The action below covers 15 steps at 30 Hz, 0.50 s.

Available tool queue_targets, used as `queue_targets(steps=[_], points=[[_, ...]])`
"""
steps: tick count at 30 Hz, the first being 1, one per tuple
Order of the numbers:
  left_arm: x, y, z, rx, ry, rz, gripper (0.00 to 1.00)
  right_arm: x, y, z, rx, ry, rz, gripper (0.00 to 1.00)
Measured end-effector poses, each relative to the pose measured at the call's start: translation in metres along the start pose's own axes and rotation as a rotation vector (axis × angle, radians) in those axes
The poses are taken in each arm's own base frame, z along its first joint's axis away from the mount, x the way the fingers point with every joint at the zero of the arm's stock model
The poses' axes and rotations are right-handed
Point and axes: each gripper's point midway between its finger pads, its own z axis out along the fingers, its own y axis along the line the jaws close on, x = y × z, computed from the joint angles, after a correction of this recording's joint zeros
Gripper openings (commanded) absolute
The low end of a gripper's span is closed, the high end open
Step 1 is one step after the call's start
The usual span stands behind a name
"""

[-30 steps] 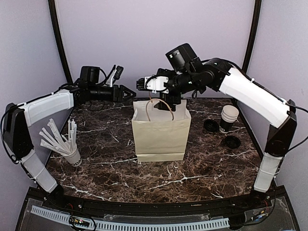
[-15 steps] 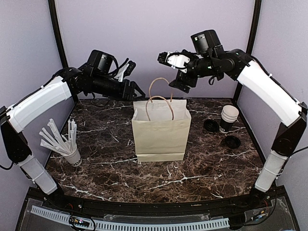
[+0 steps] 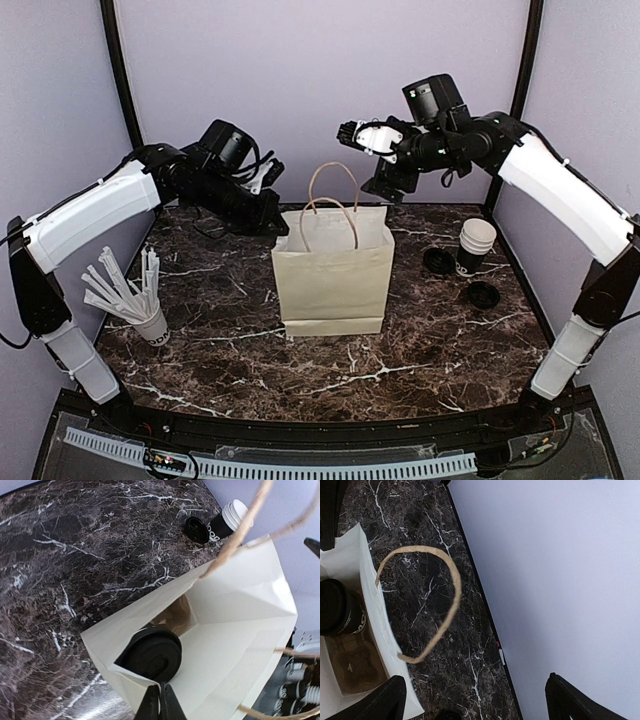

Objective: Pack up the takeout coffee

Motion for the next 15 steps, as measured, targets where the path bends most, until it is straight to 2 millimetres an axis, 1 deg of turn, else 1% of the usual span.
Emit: queue_targets(steps=[4,5,6,7,11,13,15], points=[[0.006,-0.014,0.003,0.013,0.000,0.062,0.00,0.009,-0.004,0.001,0.014,0.022,0.009,0.99],[0.006,-0.016,0.003,0.008,-0.010,0.083,0.00,0.013,-0.008,0.000,0.023,0.029,0.016,0.99],[0.010,-0.024,0.003,0.016,-0.009,0.113,0.00,0.017,-0.013,-0.001,0.034,0.036,0.027,0.99],[0.013,-0.028,0.003,0.017,-0.018,0.137,0.00,0.021,-0.019,-0.003,0.046,0.041,0.039,0.99],[0.031,-0.036,-0.008,0.007,-0.051,0.227,0.00,0.043,-0.046,-0.015,0.100,0.065,0.088,0.99],[0.043,-0.036,-0.017,-0.001,-0.079,0.267,0.00,0.054,-0.056,-0.022,0.118,0.069,0.107,0.99],[0.054,-0.036,-0.024,-0.004,-0.108,0.301,0.00,0.064,-0.060,-0.026,0.127,0.083,0.121,0.99]])
